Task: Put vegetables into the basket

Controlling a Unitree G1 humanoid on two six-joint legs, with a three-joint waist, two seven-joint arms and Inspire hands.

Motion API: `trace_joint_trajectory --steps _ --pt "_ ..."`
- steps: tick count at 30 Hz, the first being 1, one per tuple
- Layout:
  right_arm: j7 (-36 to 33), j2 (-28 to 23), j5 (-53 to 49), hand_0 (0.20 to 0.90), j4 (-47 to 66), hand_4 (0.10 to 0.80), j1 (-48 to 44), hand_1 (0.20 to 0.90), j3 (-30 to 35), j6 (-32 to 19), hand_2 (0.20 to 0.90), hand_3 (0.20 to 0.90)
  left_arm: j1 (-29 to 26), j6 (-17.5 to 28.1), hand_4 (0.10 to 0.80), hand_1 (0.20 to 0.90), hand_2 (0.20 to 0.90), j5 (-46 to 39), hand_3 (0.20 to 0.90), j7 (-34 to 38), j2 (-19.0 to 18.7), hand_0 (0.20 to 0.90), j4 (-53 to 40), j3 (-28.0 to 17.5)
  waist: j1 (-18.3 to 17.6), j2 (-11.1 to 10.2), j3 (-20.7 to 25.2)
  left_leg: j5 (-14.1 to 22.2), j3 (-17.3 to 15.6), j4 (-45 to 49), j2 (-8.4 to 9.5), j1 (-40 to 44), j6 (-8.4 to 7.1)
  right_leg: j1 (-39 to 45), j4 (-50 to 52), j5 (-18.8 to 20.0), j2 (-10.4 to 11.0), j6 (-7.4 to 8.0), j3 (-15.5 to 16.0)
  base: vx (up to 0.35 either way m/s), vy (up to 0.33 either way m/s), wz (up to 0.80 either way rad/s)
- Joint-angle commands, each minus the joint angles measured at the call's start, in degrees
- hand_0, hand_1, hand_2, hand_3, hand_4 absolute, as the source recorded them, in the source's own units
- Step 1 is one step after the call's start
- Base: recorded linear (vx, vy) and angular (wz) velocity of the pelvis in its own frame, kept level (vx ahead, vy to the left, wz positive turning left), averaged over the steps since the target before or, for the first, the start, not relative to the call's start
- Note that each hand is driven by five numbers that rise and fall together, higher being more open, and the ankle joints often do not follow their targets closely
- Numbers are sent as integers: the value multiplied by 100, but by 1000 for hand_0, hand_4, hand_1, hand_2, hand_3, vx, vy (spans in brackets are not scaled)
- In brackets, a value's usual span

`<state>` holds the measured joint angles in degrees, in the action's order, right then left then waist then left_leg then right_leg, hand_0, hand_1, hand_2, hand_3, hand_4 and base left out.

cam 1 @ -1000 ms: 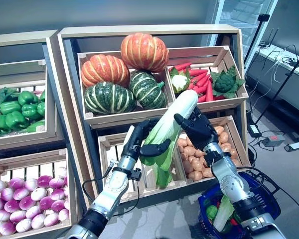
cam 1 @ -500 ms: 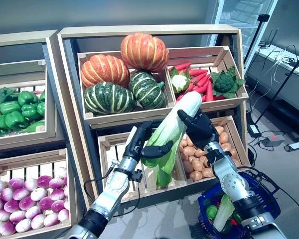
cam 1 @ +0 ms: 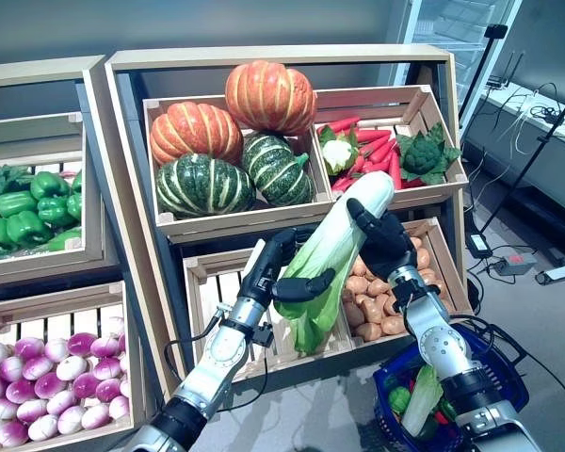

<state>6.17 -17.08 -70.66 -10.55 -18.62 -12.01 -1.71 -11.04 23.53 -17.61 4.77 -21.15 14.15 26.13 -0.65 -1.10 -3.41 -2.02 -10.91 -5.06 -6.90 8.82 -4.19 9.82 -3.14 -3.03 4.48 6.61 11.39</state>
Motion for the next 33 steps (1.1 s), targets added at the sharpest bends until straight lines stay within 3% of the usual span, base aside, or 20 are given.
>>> trace_joint_trajectory --steps 1,2,3,13,18,22,33 --pt "385 300 -180 300 464 400 -1350 300 284 -488 300 300 -794 459 400 300 300 4 300 -470 52 300 -45 447 -63 -111 346 356 35 6 37 -6 170 -85 -37 247 160 -168 -84 0 0 0" --pt "365 298 -162 300 452 400 -1349 300 295 -478 300 300 -788 424 400 300 300 22 300 -491 53 300 -36 442 -69 -109 344 354 32 6 32 -9 168 -88 -45 254 159 -167 -86 0 0 0" --pt "356 291 -136 300 431 400 -1338 300 303 -470 300 300 -779 356 800 900 900 24 900 -508 44 900 -20 429 -78 -109 341 350 16 6 24 -7 163 -90 -54 266 158 -165 -92 0 0 0" --pt "328 52 210 300 450 400 -905 300 567 -507 300 300 -478 52 800 900 900 -213 900 -673 -134 900 245 64 -159 -91 333 327 -85 6 -27 6 160 -111 -120 325 131 -164 -192 6 -9 -3" --pt "483 -429 732 300 413 400 -166 300 1025 -406 300 300 88 55 800 900 900 -404 900 -751 -159 900 597 -664 -246 -97 322 308 -176 6 -72 7 155 -168 -112 348 104 -180 -286 24 -16 -9" --pt "506 -740 743 300 389 400 537 300 1618 -614 300 300 597 58 800 900 900 -193 900 -673 -265 900 742 -1218 -311 -115 280 281 -226 6 -103 -17 150 -234 -85 352 78 -198 -351 12 -33 -9" --pt "68 -1472 1383 300 -338 400 886 300 2513 -1257 300 300 606 -41 800 900 900 147 900 -370 -404 900 1016 -1558 -411 -95 209 272 -264 6 -146 -6 95 -243 -66 336 34 -216 -442 16 -29 -8"
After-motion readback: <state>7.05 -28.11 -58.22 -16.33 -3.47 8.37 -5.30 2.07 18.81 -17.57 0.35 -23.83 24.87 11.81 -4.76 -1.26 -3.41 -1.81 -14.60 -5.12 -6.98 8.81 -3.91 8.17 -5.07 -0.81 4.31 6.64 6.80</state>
